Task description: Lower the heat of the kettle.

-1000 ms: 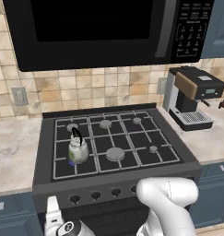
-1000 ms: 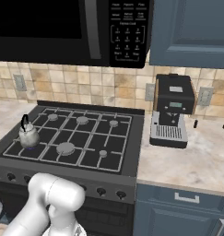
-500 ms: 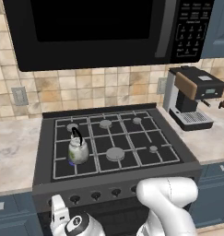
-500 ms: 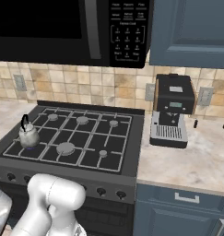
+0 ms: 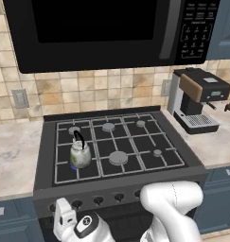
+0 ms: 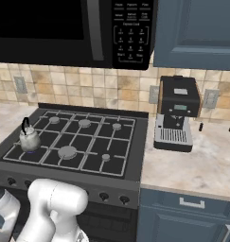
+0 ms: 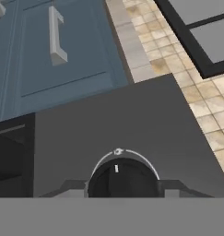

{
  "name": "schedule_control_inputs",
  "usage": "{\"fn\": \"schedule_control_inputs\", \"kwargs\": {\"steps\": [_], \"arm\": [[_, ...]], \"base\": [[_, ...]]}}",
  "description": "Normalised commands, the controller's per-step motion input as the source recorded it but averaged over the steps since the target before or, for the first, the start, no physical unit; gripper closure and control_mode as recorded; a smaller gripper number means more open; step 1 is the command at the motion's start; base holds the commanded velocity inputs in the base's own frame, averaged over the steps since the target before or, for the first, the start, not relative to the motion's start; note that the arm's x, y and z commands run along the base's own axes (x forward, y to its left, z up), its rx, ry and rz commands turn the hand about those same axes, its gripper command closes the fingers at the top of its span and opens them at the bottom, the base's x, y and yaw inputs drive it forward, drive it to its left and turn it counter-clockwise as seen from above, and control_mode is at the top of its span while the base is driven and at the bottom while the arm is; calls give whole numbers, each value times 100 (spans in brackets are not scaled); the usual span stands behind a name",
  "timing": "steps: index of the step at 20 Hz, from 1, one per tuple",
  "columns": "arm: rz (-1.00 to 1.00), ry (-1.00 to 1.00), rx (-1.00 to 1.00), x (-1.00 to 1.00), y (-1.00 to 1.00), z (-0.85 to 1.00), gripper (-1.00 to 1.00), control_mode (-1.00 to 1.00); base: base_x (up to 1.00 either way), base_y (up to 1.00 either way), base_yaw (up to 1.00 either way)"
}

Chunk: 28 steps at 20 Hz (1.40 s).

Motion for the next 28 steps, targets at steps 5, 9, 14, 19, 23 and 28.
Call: {"fn": "schedule_control_inputs", "kwargs": {"steps": [5, 9, 14, 19, 23, 28], "arm": [[-31, 1, 42, 0, 0, 18, 100, -100], [-36, 5, 35, 0, 0, 10, 100, -100], [-38, 6, 35, 0, 0, 5, 100, -100], [-35, 4, 39, 0, 0, 0, 100, -100], [-30, 0, 53, -5, 0, 0, 100, -100], [-30, 0, 53, -6, 0, 0, 100, -100]], "base": [[0, 0, 0], [0, 0, 0], [0, 0, 0], [0, 0, 0], [0, 0, 0], [0, 0, 0]]}}
